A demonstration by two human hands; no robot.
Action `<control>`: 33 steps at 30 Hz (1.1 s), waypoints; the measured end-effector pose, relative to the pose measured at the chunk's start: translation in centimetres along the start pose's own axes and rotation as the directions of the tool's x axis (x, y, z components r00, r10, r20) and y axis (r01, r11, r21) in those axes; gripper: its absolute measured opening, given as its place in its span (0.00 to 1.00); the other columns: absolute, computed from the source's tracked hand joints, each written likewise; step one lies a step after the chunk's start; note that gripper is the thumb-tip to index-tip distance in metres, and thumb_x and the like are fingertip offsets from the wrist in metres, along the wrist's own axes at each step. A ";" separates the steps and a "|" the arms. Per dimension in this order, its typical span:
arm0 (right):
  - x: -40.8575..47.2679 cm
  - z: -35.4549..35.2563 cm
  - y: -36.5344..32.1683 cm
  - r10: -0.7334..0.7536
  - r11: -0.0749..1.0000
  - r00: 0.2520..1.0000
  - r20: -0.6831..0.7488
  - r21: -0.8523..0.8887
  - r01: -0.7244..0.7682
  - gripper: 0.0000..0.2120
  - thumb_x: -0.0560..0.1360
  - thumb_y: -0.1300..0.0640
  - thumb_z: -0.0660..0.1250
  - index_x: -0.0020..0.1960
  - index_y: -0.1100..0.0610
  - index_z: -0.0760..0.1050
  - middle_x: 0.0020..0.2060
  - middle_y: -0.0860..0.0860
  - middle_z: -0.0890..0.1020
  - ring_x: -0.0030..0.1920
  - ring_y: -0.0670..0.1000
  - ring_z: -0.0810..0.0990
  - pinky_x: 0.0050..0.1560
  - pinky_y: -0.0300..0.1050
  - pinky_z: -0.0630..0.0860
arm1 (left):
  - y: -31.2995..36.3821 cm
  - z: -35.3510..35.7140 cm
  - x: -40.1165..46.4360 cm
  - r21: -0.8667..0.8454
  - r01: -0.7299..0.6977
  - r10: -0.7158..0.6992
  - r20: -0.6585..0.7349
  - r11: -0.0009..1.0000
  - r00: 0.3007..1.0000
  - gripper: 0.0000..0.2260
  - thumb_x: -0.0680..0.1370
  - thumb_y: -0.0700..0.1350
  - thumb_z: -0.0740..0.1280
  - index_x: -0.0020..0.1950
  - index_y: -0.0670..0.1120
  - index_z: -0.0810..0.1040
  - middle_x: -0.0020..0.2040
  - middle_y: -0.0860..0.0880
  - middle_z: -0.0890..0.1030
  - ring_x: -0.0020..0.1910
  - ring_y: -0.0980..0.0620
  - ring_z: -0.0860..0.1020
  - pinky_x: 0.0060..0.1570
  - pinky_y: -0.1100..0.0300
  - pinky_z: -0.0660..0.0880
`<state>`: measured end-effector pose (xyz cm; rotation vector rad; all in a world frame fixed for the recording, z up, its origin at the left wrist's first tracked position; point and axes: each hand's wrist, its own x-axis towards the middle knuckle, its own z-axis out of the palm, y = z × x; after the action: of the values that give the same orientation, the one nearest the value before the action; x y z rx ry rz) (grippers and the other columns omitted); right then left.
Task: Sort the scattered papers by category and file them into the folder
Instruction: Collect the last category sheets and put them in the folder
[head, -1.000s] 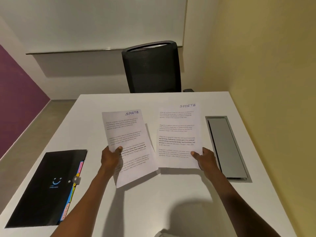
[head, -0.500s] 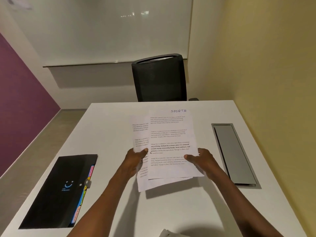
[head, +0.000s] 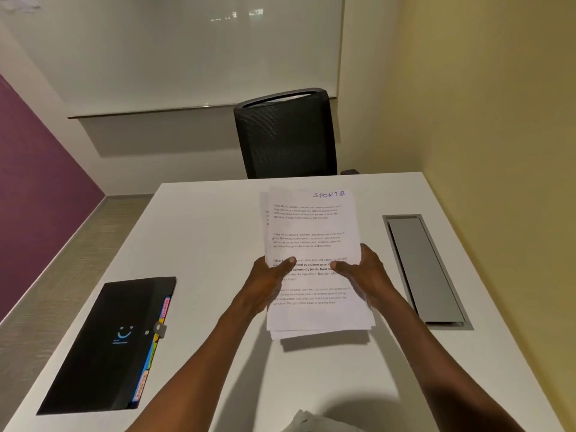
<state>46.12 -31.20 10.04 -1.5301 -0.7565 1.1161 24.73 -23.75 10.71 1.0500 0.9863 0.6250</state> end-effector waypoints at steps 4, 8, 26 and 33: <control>-0.3 -0.6 -0.8 -0.050 0.999 0.991 -0.121 -0.013 0.049 0.17 0.72 0.61 0.74 0.60 0.57 0.75 0.53 0.50 0.83 0.50 0.49 0.83 0.49 0.42 0.80 | -0.4 0.7 0.4 0.156 -0.118 0.132 -0.080 0.981 0.988 0.14 0.77 0.48 0.73 0.60 0.46 0.81 0.54 0.47 0.86 0.54 0.47 0.84 0.56 0.48 0.80; -0.6 -1.7 -0.8 -0.185 0.979 0.967 -0.173 -0.122 0.165 0.15 0.74 0.59 0.72 0.60 0.54 0.76 0.52 0.46 0.83 0.49 0.47 0.83 0.45 0.40 0.79 | -0.4 1.7 0.5 0.257 -0.197 0.227 -0.090 0.946 0.970 0.18 0.74 0.54 0.74 0.61 0.48 0.81 0.54 0.52 0.85 0.54 0.51 0.84 0.58 0.47 0.79; -1.2 -1.9 3.2 -0.105 0.992 0.985 -0.140 -0.091 0.093 0.16 0.74 0.58 0.71 0.61 0.53 0.76 0.51 0.49 0.83 0.50 0.50 0.82 0.43 0.39 0.77 | -3.8 3.9 0.6 0.253 -0.082 0.155 -0.281 0.964 0.947 0.16 0.72 0.46 0.78 0.57 0.47 0.81 0.49 0.52 0.86 0.48 0.53 0.84 0.39 0.64 0.77; -1.6 -1.8 4.2 -0.078 0.995 0.986 -0.148 -0.078 0.067 0.17 0.74 0.59 0.72 0.62 0.56 0.77 0.51 0.49 0.83 0.51 0.50 0.82 0.41 0.33 0.76 | -5.2 4.3 0.0 0.204 -0.065 0.126 -0.301 0.977 0.945 0.14 0.71 0.44 0.78 0.54 0.51 0.82 0.48 0.54 0.85 0.48 0.56 0.83 0.43 0.63 0.79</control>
<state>46.85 -34.32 6.44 -1.6157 -0.7505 0.9168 28.50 -27.63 6.63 1.1976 1.2981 0.8063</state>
